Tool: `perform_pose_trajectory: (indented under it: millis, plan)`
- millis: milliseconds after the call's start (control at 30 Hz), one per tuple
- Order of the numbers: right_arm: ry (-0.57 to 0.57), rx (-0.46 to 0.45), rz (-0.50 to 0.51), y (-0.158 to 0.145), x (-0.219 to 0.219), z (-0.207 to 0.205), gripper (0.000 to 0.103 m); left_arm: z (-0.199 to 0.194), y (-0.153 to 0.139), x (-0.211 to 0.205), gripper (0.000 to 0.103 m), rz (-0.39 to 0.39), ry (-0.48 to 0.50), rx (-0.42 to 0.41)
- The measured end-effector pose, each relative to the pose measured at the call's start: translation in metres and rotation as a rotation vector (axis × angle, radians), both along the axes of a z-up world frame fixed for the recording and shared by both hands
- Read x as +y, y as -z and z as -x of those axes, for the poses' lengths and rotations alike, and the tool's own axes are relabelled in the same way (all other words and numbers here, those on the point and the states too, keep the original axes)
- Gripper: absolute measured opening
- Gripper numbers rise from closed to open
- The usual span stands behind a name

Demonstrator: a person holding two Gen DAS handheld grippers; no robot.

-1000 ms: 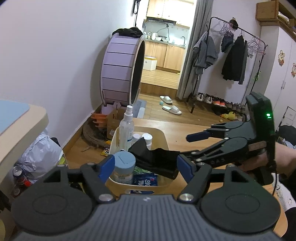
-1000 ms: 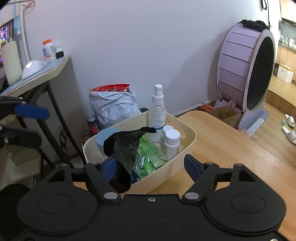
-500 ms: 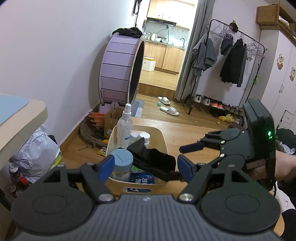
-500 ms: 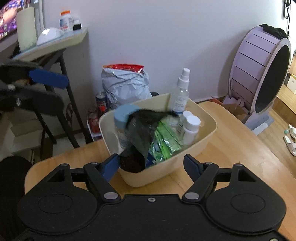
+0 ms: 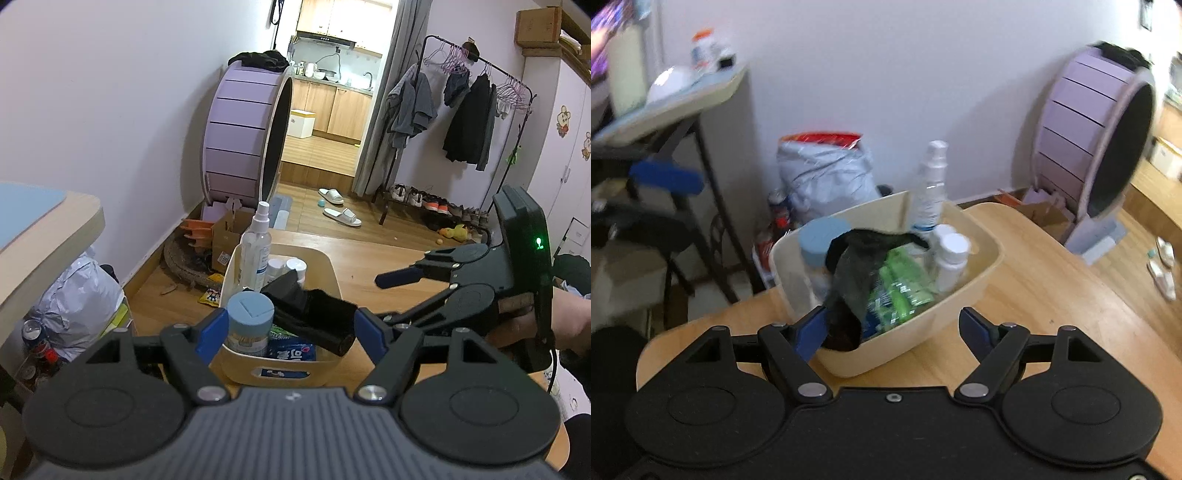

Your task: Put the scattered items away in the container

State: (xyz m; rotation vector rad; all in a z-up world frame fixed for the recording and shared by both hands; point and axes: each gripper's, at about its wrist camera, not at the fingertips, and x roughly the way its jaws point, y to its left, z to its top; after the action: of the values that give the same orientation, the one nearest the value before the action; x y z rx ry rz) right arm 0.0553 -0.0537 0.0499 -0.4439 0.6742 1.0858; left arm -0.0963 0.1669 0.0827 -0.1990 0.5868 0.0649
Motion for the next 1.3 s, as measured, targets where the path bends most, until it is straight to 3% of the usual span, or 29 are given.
perform_pose_trajectory:
  millis: [367,533,633,800,900,1100,1300]
  plan:
    - [-0.054,-0.003,0.06,0.018,0.026,0.015,0.076,-0.001,0.002,0.0,0.074,0.006,-0.001,0.003]
    - [-0.042,0.011,0.018,0.003,0.017,0.011,0.078,-0.004,0.003,0.002,0.076,0.006,-0.015,0.034]
    - [-0.027,0.016,0.014,-0.008,0.014,0.006,0.088,-0.009,0.003,0.002,0.081,0.005,-0.031,0.063]
    - [-0.021,0.009,0.053,-0.021,0.014,0.001,0.098,-0.018,0.0,0.0,0.095,-0.004,-0.033,0.101]
    - [-0.02,0.018,0.093,-0.027,0.016,-0.001,0.101,-0.024,-0.004,-0.005,0.103,-0.066,-0.05,0.11]
    - [-0.013,0.002,0.176,-0.041,0.02,-0.007,0.103,-0.042,-0.011,-0.01,0.103,-0.141,-0.056,0.169]
    - [-0.038,-0.013,0.234,-0.051,0.023,-0.01,0.103,-0.056,-0.014,-0.006,0.103,-0.126,-0.025,0.269]
